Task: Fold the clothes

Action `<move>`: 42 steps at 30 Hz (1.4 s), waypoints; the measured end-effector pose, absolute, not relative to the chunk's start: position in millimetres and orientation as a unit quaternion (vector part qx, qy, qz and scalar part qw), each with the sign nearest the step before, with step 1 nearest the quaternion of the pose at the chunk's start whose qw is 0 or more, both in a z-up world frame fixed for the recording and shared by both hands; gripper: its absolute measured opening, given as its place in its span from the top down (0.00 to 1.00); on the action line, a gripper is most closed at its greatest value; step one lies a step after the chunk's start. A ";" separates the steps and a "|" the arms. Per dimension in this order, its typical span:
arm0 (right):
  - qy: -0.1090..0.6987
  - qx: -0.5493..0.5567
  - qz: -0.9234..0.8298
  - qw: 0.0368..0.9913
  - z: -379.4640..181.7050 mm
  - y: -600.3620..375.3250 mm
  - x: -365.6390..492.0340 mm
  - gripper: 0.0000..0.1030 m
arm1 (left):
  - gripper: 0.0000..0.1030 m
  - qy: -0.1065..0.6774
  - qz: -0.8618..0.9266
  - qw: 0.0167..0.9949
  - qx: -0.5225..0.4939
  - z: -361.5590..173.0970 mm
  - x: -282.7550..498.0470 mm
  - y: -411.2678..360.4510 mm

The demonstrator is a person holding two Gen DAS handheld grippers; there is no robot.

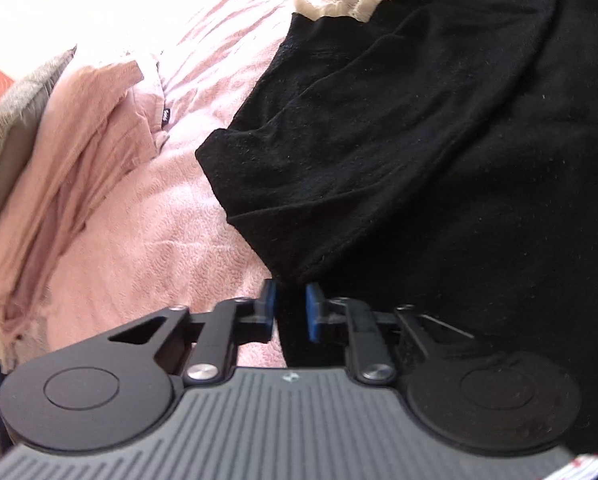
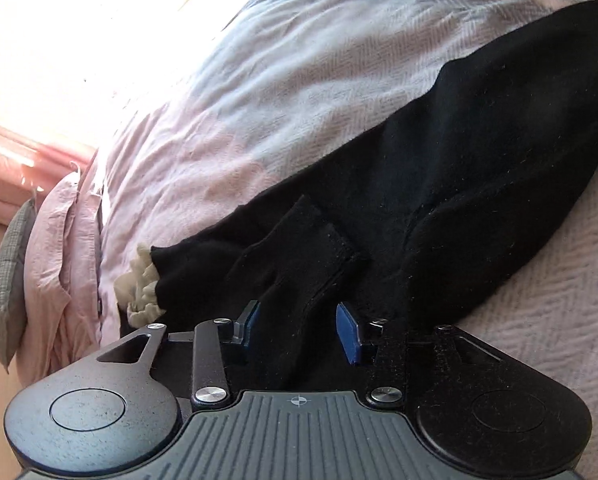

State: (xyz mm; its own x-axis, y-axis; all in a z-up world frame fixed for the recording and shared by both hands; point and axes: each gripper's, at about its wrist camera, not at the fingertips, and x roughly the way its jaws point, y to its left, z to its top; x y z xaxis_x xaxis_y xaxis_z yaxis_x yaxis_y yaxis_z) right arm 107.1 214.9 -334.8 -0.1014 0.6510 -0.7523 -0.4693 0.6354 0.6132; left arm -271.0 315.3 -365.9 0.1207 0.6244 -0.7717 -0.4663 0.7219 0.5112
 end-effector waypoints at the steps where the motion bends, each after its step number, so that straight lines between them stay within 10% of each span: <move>1: 0.613 0.066 0.419 0.667 -338.3 216.8 106.9 1.00 | 0.93 0.551 0.363 0.749 0.065 -365.1 -273.0 318.0; 12: 0.578 -0.041 0.418 0.700 -330.7 192.3 76.6 1.00 | 0.93 0.527 0.388 0.753 -0.072 -349.9 -288.2 345.3; 17: 0.571 0.039 0.423 0.702 -295.2 146.1 111.6 0.60 | 0.84 0.504 0.433 0.730 -0.158 -335.0 -301.0 350.2; 31: 0.542 0.314 0.190 0.756 -339.7 -19.9 308.3 0.60 | 0.70 0.425 0.467 0.698 -0.336 -309.6 -284.5 350.9; 33: 0.548 0.310 0.178 0.756 -344.2 -13.7 313.1 0.78 | 0.68 0.417 0.464 0.698 -0.351 -307.5 -281.8 350.7; 34: 0.545 0.303 0.171 0.763 -341.3 -9.8 314.7 0.98 | 0.68 0.415 0.464 0.698 -0.353 -305.9 -281.5 350.6; 42: 0.300 -0.014 0.379 0.875 -180.6 110.8 189.3 0.99 | 0.68 0.388 0.476 0.691 -0.382 -294.0 -315.7 346.0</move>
State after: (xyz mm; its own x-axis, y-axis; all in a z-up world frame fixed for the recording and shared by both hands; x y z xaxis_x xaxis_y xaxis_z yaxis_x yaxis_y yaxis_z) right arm 189.3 110.8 -180.6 0.5329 0.6552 -0.5354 -0.6721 0.7122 0.2025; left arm -315.7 346.0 -294.0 0.2464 0.3603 -0.8997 -0.9538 0.2549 -0.1591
